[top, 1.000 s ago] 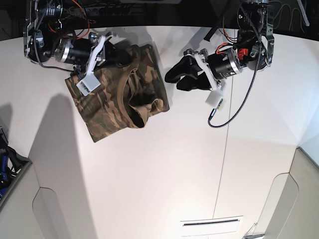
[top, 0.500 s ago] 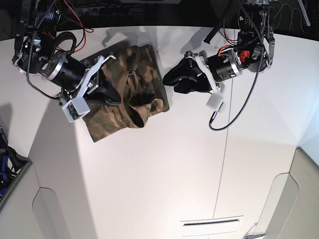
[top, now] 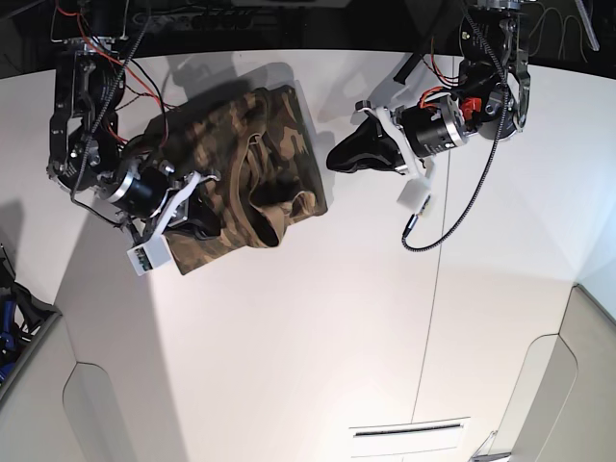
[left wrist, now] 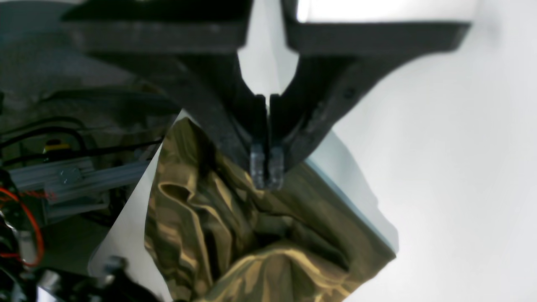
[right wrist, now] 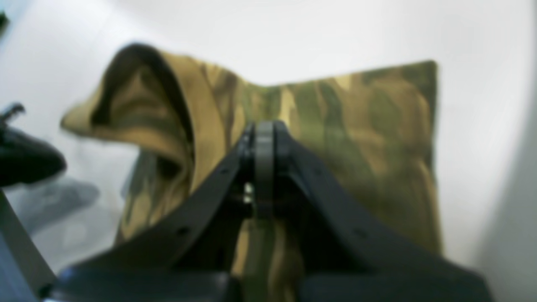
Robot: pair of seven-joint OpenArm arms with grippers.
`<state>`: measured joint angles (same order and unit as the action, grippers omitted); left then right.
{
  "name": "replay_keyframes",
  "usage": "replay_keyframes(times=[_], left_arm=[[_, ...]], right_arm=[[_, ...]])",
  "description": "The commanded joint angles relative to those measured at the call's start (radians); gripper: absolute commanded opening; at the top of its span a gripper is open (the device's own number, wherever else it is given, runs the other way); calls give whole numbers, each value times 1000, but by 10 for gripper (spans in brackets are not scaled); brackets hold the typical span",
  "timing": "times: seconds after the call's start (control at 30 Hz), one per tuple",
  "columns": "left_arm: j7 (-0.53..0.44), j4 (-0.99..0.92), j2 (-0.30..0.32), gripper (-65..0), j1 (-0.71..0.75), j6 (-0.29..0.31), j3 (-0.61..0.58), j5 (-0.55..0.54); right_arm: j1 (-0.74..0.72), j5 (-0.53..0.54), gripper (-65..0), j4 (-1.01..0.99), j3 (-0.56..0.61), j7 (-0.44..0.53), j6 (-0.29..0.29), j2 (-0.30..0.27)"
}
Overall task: Fold the T-shirt properly
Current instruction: 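Grasp the folded bundle with both grippers and lift it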
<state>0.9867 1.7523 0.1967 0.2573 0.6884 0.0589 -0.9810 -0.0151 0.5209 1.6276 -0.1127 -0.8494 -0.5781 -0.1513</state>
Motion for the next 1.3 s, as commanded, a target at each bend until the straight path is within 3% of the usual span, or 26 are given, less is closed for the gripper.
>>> replay_keyframes(times=[0.0,0.4,0.6,0.73,0.83,1.0,1.1,1.27], left_arm=[[-17,18,3,-650,-8,10,1,-24],[-13,18,4,-650,-8,10,4,-24],[10,19,4,-650,-6,10,63,-51],[128,53,5,-650,-5,10,100,-140],[151,105,6,-650,1,10,78,-162],[146,177,2,-650,14,10,-76,-155],[95,177,3,-650,14,10,-206,-105],[-89,169,2,-650,14,10,-403,129]], right_arm=[[-31,24,-650,-8,3,23,-3,9],[-130,18,-650,-120,265,21,-5,187],[-189,18,-650,-117,291,-12,-5,237],[-229,-22,-650,-116,262,-15,-5,231],[-257,-64,-650,-116,193,-15,-2,231],[-284,-79,-650,-117,37,-13,-2,191],[-284,-80,-650,-119,-32,-10,-2,136],[-284,-75,-650,-195,-61,21,-2,26]])
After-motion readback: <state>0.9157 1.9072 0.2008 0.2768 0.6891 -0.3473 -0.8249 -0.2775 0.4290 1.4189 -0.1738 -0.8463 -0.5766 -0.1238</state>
